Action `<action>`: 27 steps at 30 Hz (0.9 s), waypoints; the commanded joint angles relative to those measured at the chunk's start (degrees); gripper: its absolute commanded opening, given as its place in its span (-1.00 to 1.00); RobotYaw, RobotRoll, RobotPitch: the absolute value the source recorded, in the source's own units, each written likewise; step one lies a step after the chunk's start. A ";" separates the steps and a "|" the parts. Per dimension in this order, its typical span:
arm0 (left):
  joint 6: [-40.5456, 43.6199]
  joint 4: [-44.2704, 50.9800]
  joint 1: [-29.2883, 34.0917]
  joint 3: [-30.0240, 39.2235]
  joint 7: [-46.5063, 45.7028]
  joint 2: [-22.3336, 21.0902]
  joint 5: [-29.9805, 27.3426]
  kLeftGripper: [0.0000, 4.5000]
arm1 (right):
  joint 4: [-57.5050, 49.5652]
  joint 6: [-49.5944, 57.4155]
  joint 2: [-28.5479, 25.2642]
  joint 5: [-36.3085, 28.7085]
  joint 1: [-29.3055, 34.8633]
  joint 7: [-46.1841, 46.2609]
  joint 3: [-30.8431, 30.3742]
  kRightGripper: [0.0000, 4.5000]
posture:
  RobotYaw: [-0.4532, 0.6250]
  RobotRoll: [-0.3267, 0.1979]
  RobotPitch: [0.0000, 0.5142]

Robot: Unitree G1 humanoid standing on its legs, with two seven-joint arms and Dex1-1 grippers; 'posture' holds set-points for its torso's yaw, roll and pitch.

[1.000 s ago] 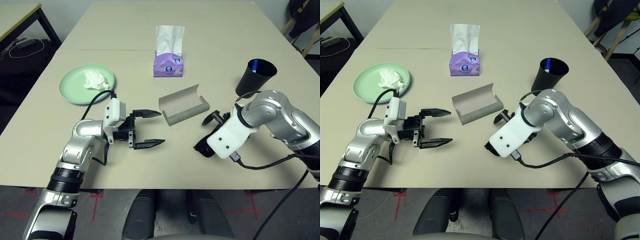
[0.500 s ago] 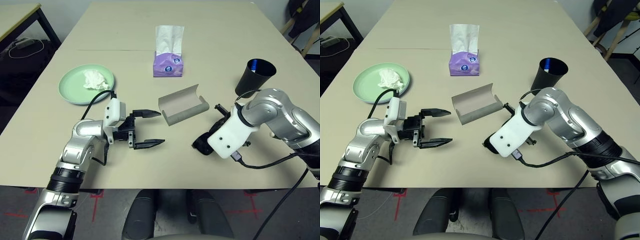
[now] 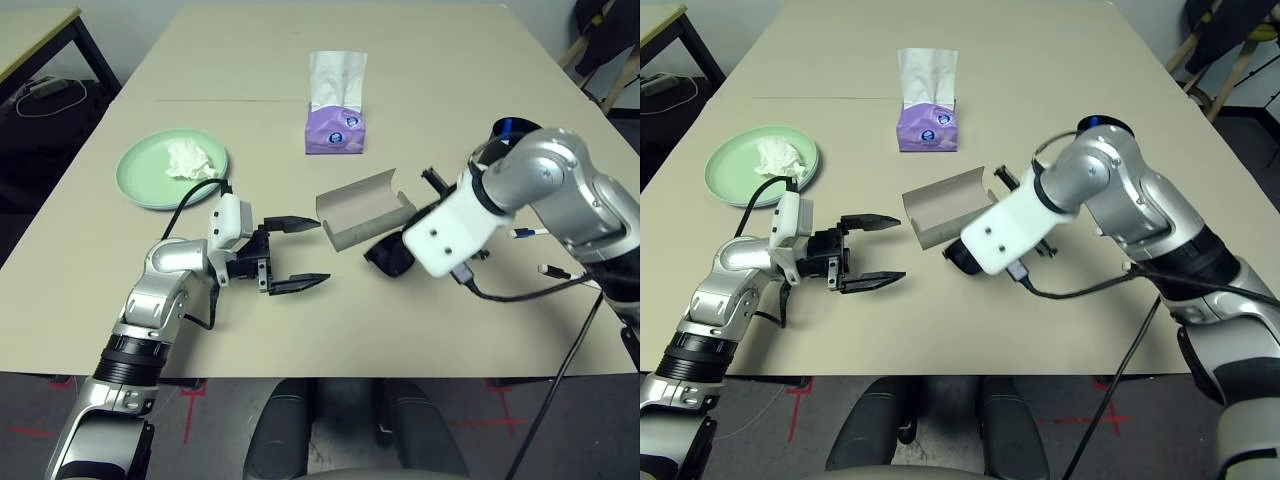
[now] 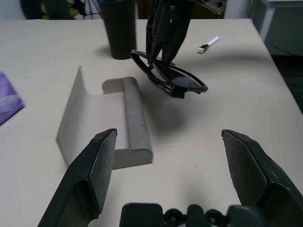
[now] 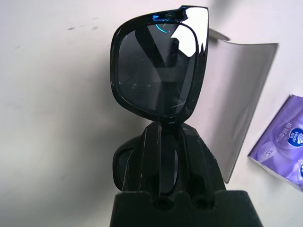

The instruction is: Organize and tidy the items on the table.

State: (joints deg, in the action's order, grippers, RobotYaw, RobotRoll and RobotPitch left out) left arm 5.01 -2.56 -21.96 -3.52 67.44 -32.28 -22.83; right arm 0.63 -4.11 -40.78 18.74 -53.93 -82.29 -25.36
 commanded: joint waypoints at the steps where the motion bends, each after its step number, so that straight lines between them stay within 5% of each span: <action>1: 2.25 2.16 0.57 0.17 -2.78 -0.22 0.94 1.00 | 4.46 -0.66 1.84 2.46 -2.54 3.66 -0.74 -0.83 | 0.04 0.25 -0.42; 8: 5.22 5.13 1.62 0.49 -6.29 -0.63 0.74 1.00 | 14.63 -4.68 6.93 8.65 -6.64 12.12 -3.08 -0.83 | 0.08 0.25 -0.40; 27: 6.81 8.93 3.97 0.49 -8.78 -0.48 0.61 1.00 | 18.43 -3.38 12.52 12.80 -6.10 16.18 -4.10 -0.83 | 0.10 0.25 -0.37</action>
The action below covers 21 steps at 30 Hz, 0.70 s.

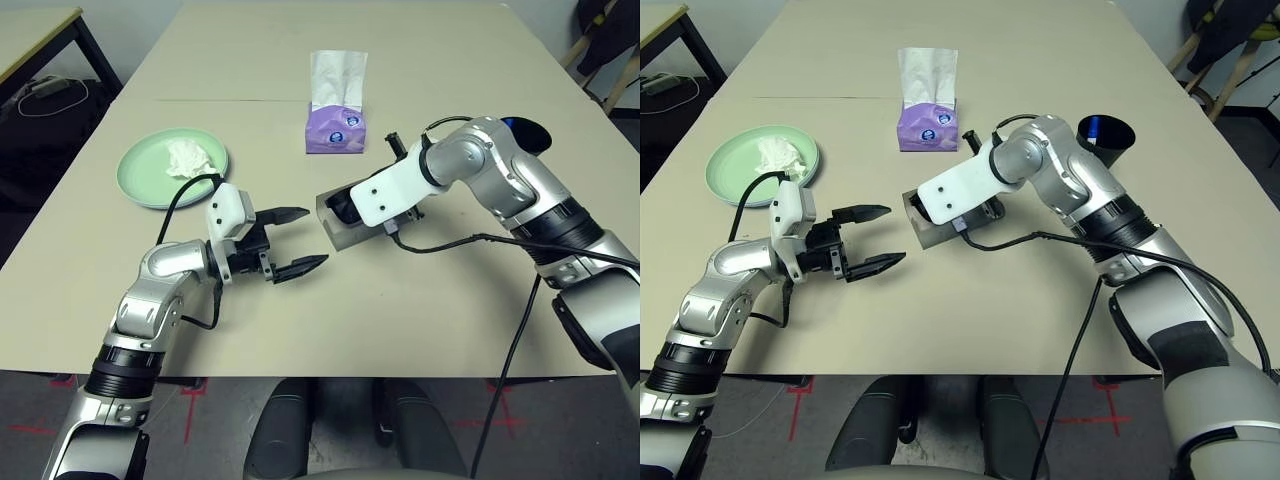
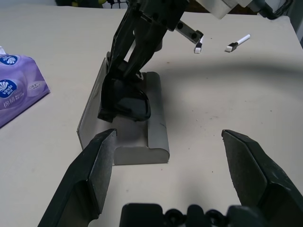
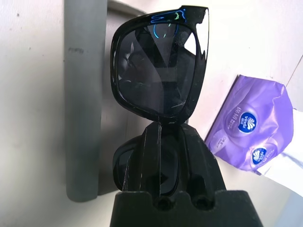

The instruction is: Organize and tidy the items on the table.

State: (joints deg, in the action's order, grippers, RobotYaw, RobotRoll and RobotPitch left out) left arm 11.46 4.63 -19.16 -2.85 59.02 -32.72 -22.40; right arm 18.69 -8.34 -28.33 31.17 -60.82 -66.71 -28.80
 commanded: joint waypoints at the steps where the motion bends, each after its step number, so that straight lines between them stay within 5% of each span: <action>1: 0.53 1.94 1.23 -0.17 -0.55 -0.01 0.10 1.00 | 0.50 1.10 0.10 0.51 0.91 0.80 -0.66 -0.83 | 0.10 0.25 -0.37; 21: 1.09 1.79 0.33 -0.20 -1.31 0.10 -0.01 1.00 | -0.82 0.94 -0.37 3.73 9.20 4.29 -3.09 -0.83 | 0.09 0.25 -0.39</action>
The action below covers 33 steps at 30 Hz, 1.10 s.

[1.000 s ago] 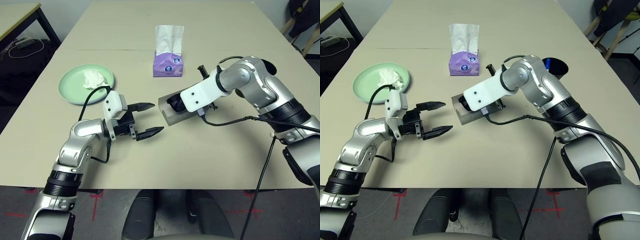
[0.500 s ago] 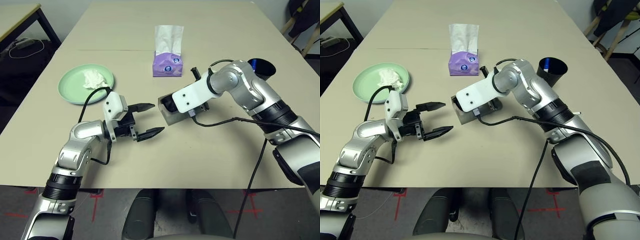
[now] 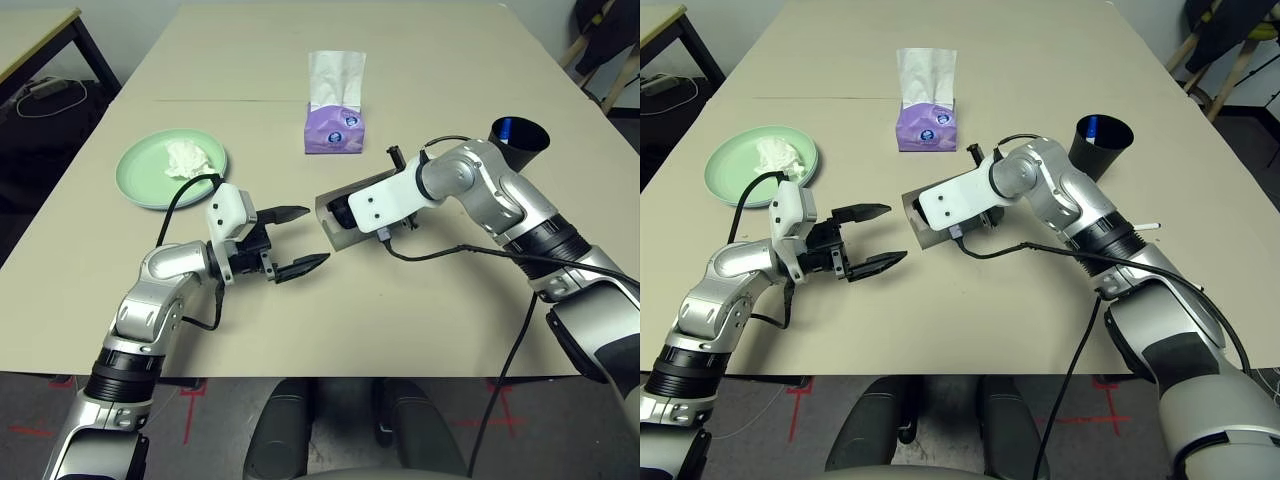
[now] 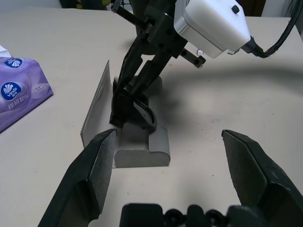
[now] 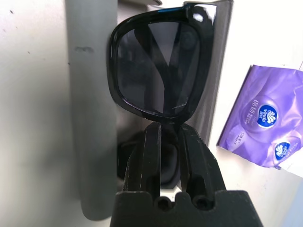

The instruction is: Organize and tidy the items on the table.

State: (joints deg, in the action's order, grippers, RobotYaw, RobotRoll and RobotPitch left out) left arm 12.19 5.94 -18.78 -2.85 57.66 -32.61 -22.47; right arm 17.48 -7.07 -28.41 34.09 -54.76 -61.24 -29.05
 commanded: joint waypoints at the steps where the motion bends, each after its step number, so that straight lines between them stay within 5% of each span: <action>1: 0.36 0.50 -0.02 -0.21 0.07 0.01 0.05 1.00 | 0.38 -0.16 -0.24 0.96 3.41 -0.97 -2.84 -0.83 | 0.09 0.25 -0.39; 33: 1.70 0.74 0.17 -0.82 -2.91 0.28 1.71 1.00 | 12.84 -1.23 7.10 2.92 -5.84 3.99 -3.48 -0.83 | 0.11 0.25 -0.40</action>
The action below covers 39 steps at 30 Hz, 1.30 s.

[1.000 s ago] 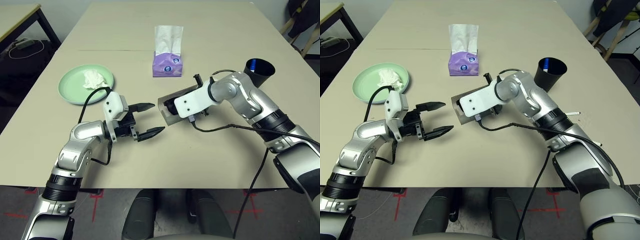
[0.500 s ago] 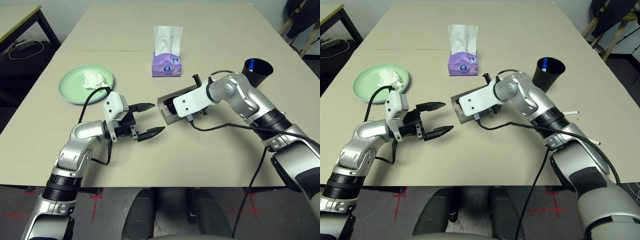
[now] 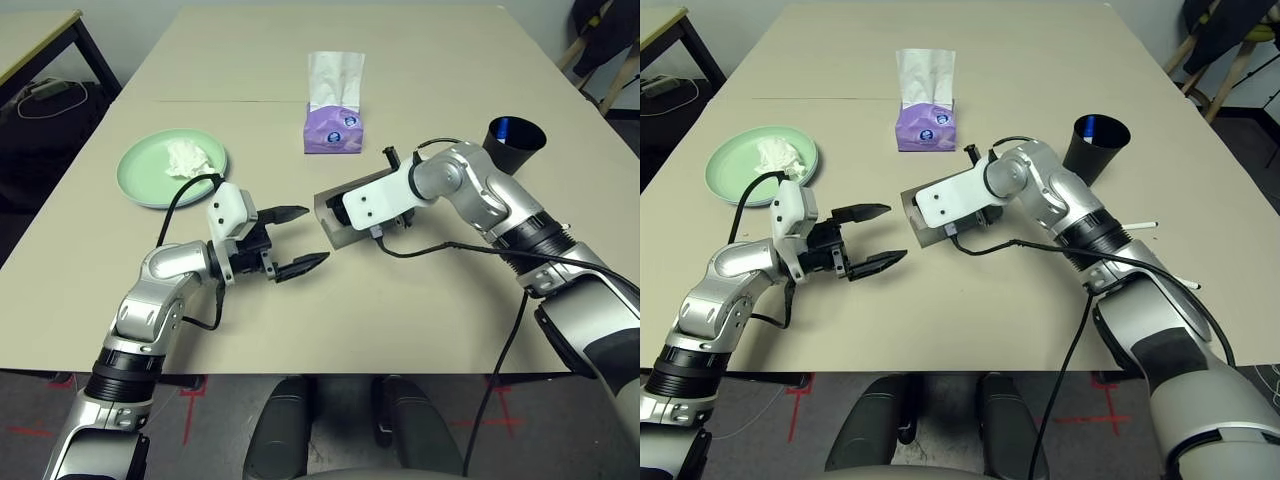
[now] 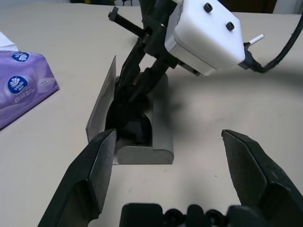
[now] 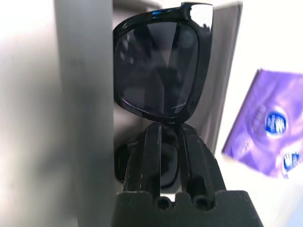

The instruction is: Organize and tidy the items on the table.

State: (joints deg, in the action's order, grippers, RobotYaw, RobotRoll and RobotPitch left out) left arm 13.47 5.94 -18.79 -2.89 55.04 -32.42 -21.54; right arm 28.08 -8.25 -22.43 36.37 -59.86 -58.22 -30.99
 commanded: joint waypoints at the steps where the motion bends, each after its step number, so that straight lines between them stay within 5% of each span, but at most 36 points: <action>1: 0.46 0.88 0.25 -0.81 -0.37 0.08 0.81 1.00 | 2.76 -0.17 1.46 0.70 -1.07 1.15 -1.59 -0.83 | 0.11 0.25 -0.40; 18: 0.35 0.68 -0.08 -1.10 -0.25 0.42 0.88 1.00 | -5.20 -1.10 -4.40 -1.07 2.11 -6.85 -0.76 -0.83 | 0.07 0.25 -0.41; 29: 0.53 0.78 -0.19 -1.40 -0.48 0.82 1.02 1.00 | -7.94 5.92 -3.36 -2.49 2.26 -10.64 -0.31 -0.83 | 0.07 0.25 -0.42; 39: 0.32 0.93 0.29 -1.27 -0.86 1.04 1.13 1.00 | -6.25 1.06 -5.29 -1.54 1.13 -10.26 -1.35 -0.83 | 0.08 0.25 -0.42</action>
State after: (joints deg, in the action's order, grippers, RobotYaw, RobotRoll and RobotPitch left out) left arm 13.79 6.21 -19.18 -3.40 54.09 -31.41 -21.08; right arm 21.53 -6.16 -26.82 34.87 -58.40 -68.04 -31.27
